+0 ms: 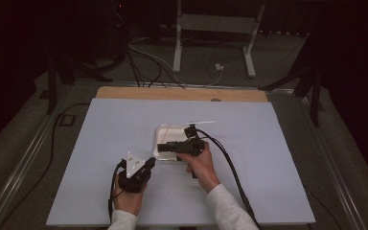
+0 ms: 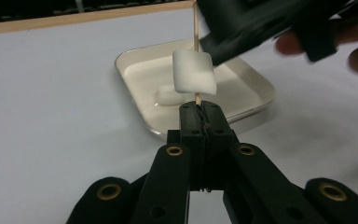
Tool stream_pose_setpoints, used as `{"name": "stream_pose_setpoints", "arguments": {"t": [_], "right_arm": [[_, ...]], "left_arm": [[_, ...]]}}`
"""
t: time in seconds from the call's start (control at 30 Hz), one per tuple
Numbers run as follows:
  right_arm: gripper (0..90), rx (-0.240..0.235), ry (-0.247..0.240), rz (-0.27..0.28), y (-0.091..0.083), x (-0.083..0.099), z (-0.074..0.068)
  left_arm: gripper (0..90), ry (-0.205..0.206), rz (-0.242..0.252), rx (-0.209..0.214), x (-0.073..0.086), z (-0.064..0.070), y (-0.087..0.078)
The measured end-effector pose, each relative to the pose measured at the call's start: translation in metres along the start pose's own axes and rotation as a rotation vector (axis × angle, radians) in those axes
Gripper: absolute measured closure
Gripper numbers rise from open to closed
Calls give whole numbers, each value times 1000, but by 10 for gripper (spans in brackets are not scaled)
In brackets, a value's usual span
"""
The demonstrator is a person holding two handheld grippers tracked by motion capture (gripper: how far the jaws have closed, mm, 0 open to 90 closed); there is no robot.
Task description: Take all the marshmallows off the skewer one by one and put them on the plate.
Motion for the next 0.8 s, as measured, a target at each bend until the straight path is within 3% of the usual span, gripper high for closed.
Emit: {"name": "stream_pose_setpoints", "arguments": {"t": [0.3, 0.57, 0.8], "right_arm": [[566, -76, 38, -18, 12, 9, -2], [614, -101, 71, -22, 17, 11, -2], [740, -104, 83, -18, 17, 11, -2]], "left_arm": [[900, -15, 28, 29, -1, 4, 3], [900, -31, 46, 41, -2, 4, 2], [900, -24, 39, 29, -1, 5, 2]]}}
Point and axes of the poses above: each handheld gripper's, and its own axes: y roughly forward along the jaws, x roughly out of its underside, z roughly to its right, the point moved 2 cm from there along y, roughly forward along the jaws, and after that the axes turned 6 degrees about -y, right-handed, at the moved point
